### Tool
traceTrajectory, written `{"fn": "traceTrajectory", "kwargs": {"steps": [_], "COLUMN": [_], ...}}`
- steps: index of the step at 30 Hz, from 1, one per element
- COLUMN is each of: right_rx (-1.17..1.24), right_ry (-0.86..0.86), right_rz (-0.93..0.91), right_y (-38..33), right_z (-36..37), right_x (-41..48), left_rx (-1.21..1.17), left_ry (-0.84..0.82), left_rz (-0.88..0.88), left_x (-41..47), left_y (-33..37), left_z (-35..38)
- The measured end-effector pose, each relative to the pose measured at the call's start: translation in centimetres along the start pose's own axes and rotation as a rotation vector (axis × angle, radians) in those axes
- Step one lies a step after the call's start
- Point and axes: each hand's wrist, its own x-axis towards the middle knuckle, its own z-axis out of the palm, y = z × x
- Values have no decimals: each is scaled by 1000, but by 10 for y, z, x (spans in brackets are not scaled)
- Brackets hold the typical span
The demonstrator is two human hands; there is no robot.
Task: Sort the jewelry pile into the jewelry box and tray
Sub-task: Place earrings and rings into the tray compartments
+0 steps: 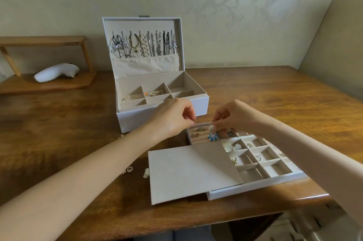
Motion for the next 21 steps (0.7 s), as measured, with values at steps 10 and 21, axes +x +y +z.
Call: {"fn": "traceTrajectory", "kwargs": {"steps": [10,21], "right_rx": [-184,33], "right_ry": [-121,-302], "right_rz": [67,182], "right_y": [-10,-22], "right_z": [0,-10], "right_x": [2,9], "left_rx": [30,58], "left_ry": [8,-94], "left_rz": [21,84], "left_x": [-1,1], "left_y": [-5,1], "left_z": [4,6]}}
